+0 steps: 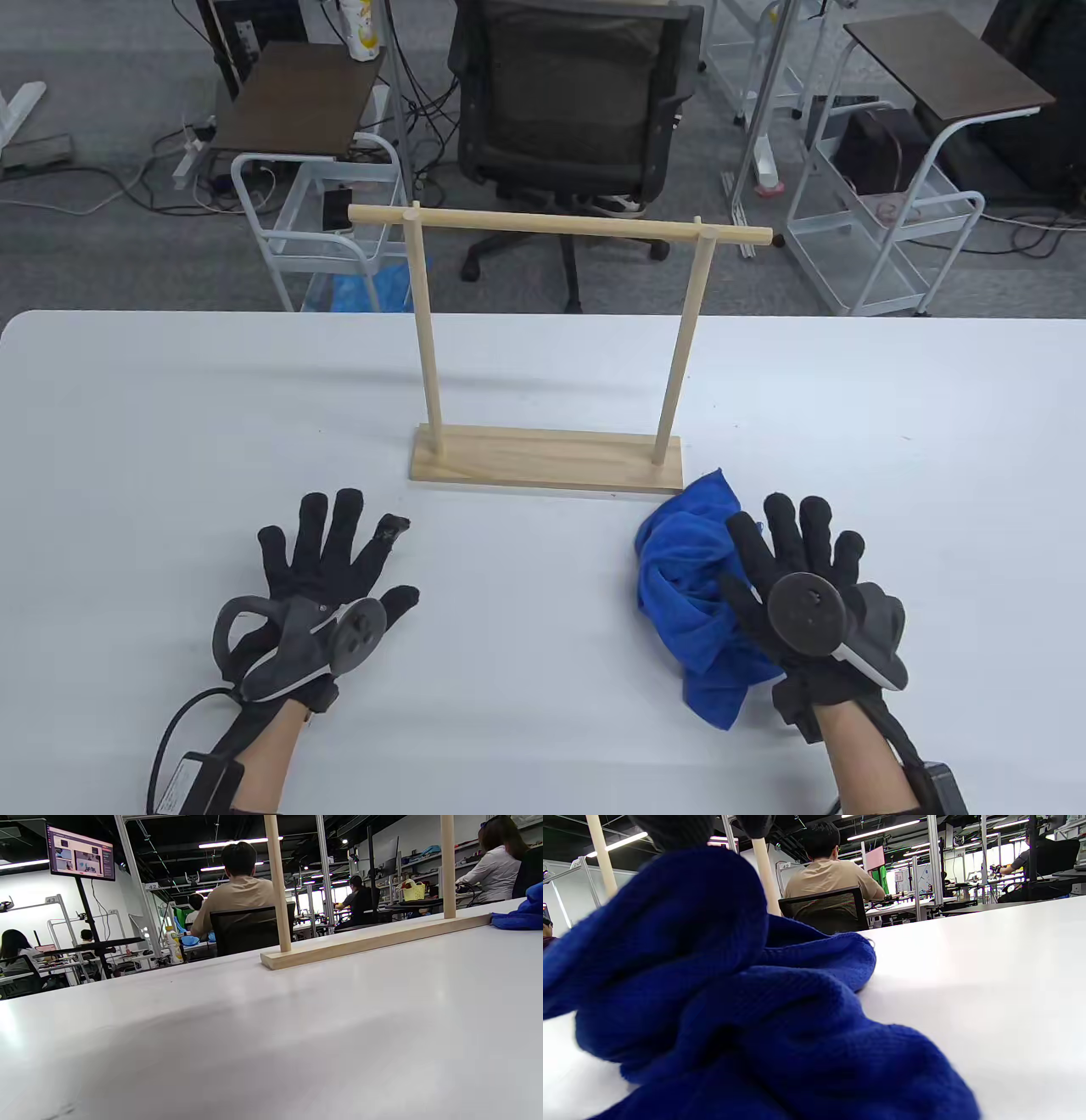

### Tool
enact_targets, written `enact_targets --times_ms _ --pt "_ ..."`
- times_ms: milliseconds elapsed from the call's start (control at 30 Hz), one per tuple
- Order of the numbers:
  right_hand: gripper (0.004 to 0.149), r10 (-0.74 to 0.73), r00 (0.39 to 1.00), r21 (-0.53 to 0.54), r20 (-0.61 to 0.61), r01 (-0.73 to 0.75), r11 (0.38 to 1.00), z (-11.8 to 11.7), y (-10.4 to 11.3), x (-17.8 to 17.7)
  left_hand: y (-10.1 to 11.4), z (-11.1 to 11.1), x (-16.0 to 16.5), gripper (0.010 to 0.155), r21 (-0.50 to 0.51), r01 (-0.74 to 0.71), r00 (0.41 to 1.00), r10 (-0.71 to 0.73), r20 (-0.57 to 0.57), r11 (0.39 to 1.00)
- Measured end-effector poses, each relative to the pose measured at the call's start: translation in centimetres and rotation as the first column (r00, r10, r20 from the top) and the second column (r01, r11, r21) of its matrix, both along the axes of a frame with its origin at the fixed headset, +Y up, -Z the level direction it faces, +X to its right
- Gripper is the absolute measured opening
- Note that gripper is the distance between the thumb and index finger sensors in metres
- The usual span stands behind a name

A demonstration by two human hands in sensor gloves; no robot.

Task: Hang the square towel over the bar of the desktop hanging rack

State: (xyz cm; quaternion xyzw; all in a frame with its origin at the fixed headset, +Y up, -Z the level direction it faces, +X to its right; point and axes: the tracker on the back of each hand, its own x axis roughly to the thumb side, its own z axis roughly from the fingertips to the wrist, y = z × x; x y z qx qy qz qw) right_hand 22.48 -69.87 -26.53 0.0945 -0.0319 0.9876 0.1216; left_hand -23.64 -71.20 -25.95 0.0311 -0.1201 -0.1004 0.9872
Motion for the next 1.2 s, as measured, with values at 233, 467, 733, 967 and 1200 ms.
enact_targets --times_ms 233,467,733,967,1200 --pt "0.067 0.004 1.000 -0.005 -0.005 -0.004 1.000 0.1 -0.1 -0.2 -0.1 -0.2 -0.4 0.082 -0.014 -0.006 1.000 0.006 -0.021 1.000" --pt "0.067 -0.016 1.000 0.001 -0.008 0.016 1.000 0.3 0.0 0.0 -0.2 -0.2 -0.4 0.082 -0.017 -0.015 1.000 0.015 -0.022 1.000" --pt "0.067 -0.018 1.000 -0.013 -0.016 0.018 1.000 0.2 -0.2 -0.1 -0.2 -0.1 -0.4 0.082 -0.023 -0.010 1.000 0.009 -0.024 1.000" --pt "0.067 -0.043 0.999 0.018 -0.020 0.043 0.999 0.7 0.5 0.1 -0.1 -0.1 -0.5 0.082 -0.027 -0.016 0.999 0.015 -0.030 1.000" --pt "0.068 -0.102 0.991 0.080 -0.082 0.109 0.991 1.7 2.0 0.2 -0.1 0.0 -0.6 0.082 -0.027 -0.022 0.999 0.020 -0.040 0.999"
